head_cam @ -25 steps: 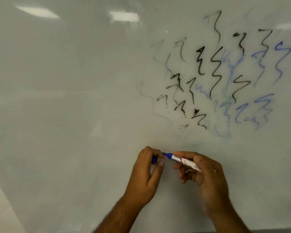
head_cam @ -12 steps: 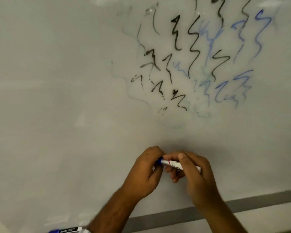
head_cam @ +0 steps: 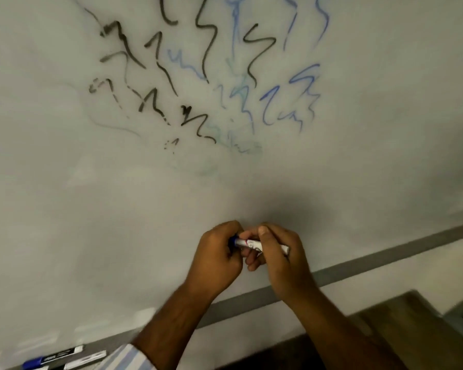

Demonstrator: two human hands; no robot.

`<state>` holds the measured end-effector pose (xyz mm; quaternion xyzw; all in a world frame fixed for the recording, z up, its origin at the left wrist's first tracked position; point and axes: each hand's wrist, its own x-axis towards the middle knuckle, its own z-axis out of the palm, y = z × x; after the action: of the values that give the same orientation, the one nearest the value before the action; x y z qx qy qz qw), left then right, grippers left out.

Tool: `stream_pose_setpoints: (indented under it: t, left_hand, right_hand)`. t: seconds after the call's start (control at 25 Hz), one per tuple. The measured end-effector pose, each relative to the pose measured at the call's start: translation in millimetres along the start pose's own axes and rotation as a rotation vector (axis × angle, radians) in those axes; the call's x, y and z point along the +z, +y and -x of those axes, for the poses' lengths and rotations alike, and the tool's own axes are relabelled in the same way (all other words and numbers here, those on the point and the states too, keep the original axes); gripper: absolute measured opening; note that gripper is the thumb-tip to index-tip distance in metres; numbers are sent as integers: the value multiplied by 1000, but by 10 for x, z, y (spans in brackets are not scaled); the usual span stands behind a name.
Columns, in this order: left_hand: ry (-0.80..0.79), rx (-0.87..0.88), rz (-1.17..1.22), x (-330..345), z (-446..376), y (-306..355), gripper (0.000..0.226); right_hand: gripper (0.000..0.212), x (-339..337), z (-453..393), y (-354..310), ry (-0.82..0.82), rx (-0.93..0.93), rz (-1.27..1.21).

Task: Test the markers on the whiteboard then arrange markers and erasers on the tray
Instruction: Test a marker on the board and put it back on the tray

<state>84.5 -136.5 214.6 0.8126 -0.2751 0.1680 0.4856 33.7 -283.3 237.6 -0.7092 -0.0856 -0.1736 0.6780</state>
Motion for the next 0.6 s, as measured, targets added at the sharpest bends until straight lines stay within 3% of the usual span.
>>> stream_pose_setpoints:
  t: [0.24, 0.32, 0.48, 0.6]
  left_hand:
    - [-222, -223, -95, 943, 157, -256, 36]
    - [-300, -428, -58, 1324, 315, -346, 39]
    - [-393, -972, 247, 2057, 787, -483, 31]
    - [-509, -1068, 241, 2439, 1083, -632, 33]
  right_hand:
    - [11, -775, 157, 648, 84, 424, 24]
    - [12, -1123, 291, 982, 166, 639, -48]
    - [16, -1795, 712, 1761, 294, 1028, -51]
    - [22, -2268, 1164, 2296, 355, 1143, -62]
